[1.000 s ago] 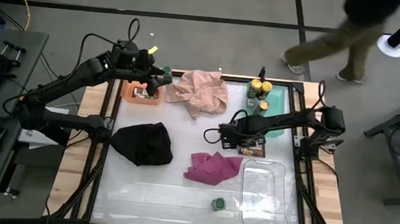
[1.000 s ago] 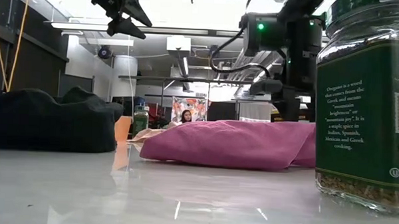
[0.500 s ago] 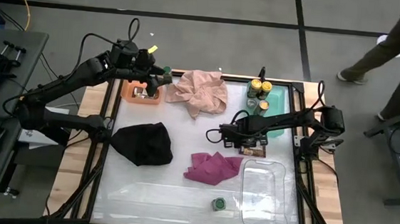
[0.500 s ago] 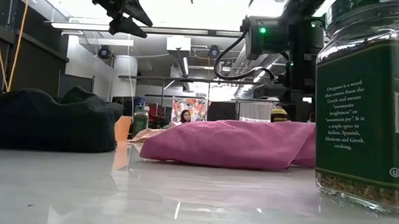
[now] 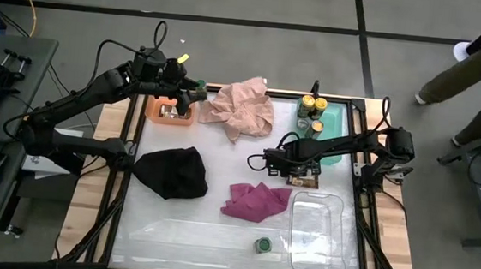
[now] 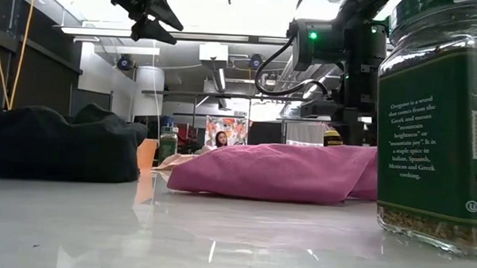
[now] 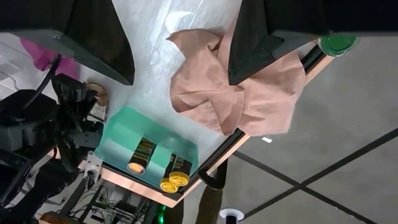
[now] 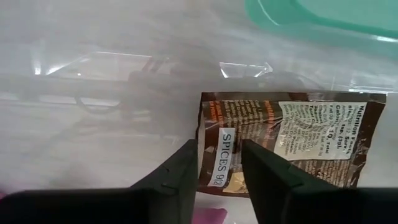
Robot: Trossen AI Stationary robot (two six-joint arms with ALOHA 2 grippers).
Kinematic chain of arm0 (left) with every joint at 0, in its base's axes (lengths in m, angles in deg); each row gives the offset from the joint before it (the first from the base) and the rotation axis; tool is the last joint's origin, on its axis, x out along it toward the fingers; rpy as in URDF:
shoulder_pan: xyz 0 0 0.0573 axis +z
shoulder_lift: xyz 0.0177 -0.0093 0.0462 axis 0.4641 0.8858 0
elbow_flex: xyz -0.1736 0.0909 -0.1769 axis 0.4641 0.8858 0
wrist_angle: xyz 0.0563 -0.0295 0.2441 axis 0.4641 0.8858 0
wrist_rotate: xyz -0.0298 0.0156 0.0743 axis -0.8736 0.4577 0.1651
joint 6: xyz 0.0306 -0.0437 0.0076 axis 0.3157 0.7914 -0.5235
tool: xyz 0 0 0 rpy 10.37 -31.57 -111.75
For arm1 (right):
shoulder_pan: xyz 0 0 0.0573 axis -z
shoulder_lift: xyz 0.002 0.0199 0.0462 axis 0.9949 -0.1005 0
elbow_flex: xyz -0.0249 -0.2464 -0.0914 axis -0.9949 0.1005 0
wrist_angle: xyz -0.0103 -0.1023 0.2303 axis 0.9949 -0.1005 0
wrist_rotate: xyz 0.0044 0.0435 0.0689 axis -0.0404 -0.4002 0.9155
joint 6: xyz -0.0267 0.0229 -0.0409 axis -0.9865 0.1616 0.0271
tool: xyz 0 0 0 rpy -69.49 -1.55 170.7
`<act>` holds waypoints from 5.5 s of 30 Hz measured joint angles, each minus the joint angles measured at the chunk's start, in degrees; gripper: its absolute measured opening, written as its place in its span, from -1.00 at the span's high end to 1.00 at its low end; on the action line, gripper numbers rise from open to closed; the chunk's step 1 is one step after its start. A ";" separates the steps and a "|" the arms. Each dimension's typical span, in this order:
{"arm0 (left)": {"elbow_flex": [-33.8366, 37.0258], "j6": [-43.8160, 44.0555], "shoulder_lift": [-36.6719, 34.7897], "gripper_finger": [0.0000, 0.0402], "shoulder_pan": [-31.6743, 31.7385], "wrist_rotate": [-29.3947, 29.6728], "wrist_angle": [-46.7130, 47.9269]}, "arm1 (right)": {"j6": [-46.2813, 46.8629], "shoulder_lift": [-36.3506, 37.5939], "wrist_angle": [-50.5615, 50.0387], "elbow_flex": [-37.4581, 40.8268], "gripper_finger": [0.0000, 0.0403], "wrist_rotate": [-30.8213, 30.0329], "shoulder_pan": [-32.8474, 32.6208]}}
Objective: Sort spices by type
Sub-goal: Put the orange seasoning pack into the orange bin, then put the top green seasoning bottle into the transparent bin
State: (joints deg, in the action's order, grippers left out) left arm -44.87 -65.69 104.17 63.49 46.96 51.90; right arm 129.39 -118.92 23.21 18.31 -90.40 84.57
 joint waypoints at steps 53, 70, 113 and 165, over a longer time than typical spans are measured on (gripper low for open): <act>-0.04 -32.74 15.45 -0.22 -19.77 -14.03 -31.26 | -67.64 22.82 22.30 -14.38 0.97 18.30 5.68; -0.05 -27.72 20.70 -0.21 -24.06 -12.28 -31.46 | -70.62 19.80 26.77 -14.51 0.98 21.80 5.77; 19.95 -34.00 12.94 1.00 2.21 42.12 -3.65 | -70.10 19.82 0.67 -28.26 -0.06 -1.34 10.47; -21.54 -13.45 31.53 -0.26 13.98 7.22 19.06 | -68.54 19.80 2.05 -28.20 -0.06 -1.06 13.92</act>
State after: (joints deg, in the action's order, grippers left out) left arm -66.42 -79.14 135.70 77.46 54.18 70.96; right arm 60.84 -99.12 25.27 -9.88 -91.46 98.50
